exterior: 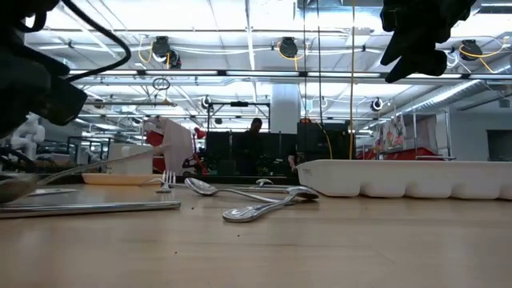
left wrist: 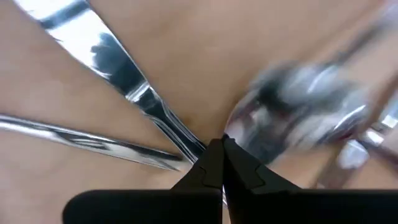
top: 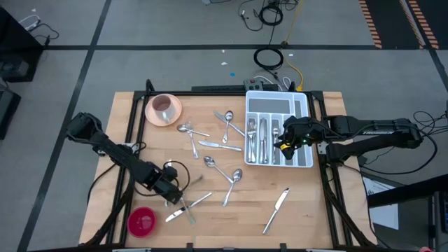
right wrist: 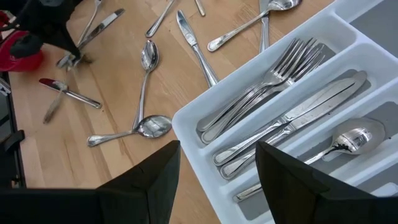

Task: Sort silverware
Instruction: Put the silver spoon into the white silverware tray

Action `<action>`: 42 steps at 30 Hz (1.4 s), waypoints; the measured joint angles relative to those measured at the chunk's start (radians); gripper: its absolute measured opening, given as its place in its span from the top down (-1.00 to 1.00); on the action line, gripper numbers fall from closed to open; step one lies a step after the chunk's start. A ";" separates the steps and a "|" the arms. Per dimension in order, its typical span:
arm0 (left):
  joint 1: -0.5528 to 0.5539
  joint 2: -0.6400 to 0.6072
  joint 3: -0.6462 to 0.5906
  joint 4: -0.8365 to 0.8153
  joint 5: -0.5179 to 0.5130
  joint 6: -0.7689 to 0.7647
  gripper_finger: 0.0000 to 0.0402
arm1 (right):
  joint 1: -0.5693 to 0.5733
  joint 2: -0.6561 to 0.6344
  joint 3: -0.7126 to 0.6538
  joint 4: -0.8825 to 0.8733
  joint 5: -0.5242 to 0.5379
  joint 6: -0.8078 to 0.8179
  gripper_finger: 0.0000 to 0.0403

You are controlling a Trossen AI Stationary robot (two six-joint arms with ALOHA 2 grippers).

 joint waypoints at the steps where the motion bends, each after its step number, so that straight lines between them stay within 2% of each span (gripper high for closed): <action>1: 0.000 0.000 0.012 -0.034 -0.007 -0.001 1.00 | 0.000 0.000 0.000 0.000 0.000 0.000 0.00; 5: 0.000 0.005 0.062 -0.180 -0.054 0.013 1.00 | 0.000 0.000 0.000 0.000 0.000 -0.004 0.00; 10: 0.000 0.003 0.107 -0.251 -0.104 0.031 1.00 | 0.000 0.000 0.000 0.000 0.000 -0.007 0.00; 14: 0.000 0.003 0.132 -0.256 -0.139 0.035 1.00 | 0.000 0.000 0.000 0.000 0.000 -0.007 0.00; 24: -0.001 -0.021 0.174 -0.307 -0.146 0.069 0.99 | 0.000 0.000 0.000 0.000 0.011 -0.007 0.00; 29: -0.001 -0.023 0.174 -0.328 -0.136 0.075 0.82 | 0.000 0.000 0.000 0.000 0.050 -0.020 0.00; 37: -0.085 -0.029 0.163 -0.297 -0.036 -0.306 0.38 | 0.000 0.000 0.000 -0.001 0.050 -0.033 0.00; 42: -0.152 -0.077 0.163 -0.284 -0.170 -0.587 0.17 | 0.000 0.000 0.000 -0.001 0.052 -0.082 0.00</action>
